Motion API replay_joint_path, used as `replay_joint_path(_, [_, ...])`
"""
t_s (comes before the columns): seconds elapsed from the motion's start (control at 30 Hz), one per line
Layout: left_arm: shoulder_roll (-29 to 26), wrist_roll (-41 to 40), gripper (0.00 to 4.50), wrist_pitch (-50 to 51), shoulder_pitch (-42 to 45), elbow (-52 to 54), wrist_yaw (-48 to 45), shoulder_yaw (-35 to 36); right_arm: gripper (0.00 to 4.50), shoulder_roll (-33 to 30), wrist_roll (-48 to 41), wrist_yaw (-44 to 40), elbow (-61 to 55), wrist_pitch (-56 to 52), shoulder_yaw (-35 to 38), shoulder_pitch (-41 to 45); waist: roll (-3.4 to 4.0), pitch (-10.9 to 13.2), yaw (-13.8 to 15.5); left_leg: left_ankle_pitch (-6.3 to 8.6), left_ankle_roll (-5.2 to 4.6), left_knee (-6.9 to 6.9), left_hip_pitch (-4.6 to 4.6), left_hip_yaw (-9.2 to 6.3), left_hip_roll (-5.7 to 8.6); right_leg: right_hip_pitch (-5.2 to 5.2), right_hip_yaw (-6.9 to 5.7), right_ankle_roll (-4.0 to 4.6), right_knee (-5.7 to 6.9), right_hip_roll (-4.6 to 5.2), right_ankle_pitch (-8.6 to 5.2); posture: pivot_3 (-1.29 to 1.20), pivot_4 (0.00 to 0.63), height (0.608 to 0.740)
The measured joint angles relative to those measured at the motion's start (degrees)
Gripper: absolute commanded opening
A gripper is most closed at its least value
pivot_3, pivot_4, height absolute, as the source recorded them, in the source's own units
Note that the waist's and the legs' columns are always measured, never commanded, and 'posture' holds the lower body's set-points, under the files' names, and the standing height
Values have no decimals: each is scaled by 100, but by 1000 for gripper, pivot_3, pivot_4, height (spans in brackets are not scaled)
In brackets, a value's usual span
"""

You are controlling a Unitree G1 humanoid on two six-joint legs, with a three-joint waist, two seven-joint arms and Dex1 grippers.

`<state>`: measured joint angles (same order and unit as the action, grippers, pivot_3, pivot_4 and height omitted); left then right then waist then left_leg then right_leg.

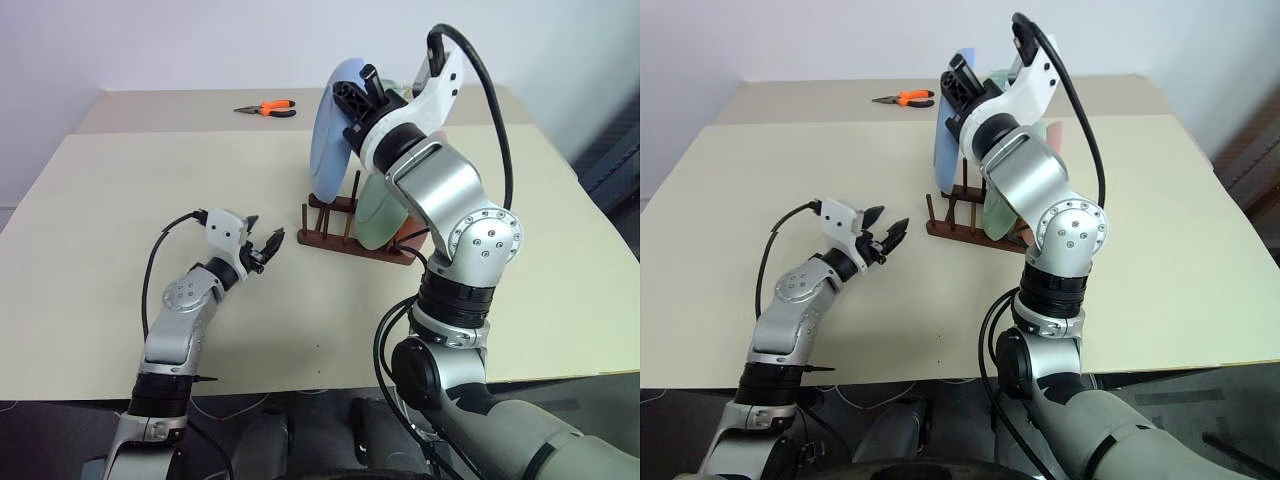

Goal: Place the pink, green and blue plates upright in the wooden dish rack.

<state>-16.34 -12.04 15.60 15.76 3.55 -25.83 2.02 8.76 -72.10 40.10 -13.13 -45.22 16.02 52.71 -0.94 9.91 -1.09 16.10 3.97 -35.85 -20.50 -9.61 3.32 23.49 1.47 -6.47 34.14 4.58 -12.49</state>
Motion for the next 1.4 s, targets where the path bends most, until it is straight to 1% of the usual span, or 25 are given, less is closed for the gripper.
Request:
replay_joint_path(0.33, [-109,2,2932,-1,-50,3,62,127,0,-1,-592,915,-48,471,-198,-2,1,0,-6,0,0,1,3,0,0,-2,0,1,0,-1,-1,0,150,740])
replay_joint_path(0.67, [-115,2,2932,-25,-44,3,56,151,0,-13,-754,1384,-112,846,-378,-5,1,-1,-6,0,-1,0,4,0,0,-2,0,7,0,-1,-5,0,150,740])
replay_joint_path(1.23, [-126,-1,2932,-27,-43,18,39,153,0,-184,-797,1342,-124,1127,-378,-16,4,1,-6,0,-1,2,-1,0,-1,1,0,14,-2,-1,-9,0,150,740])
replay_joint_path(1.4, [-146,-3,2932,-26,-44,124,32,154,0,-174,-809,1465,-125,1176,-379,-76,4,1,-4,0,-1,3,0,0,-1,0,0,15,-3,-1,-10,0,150,740])
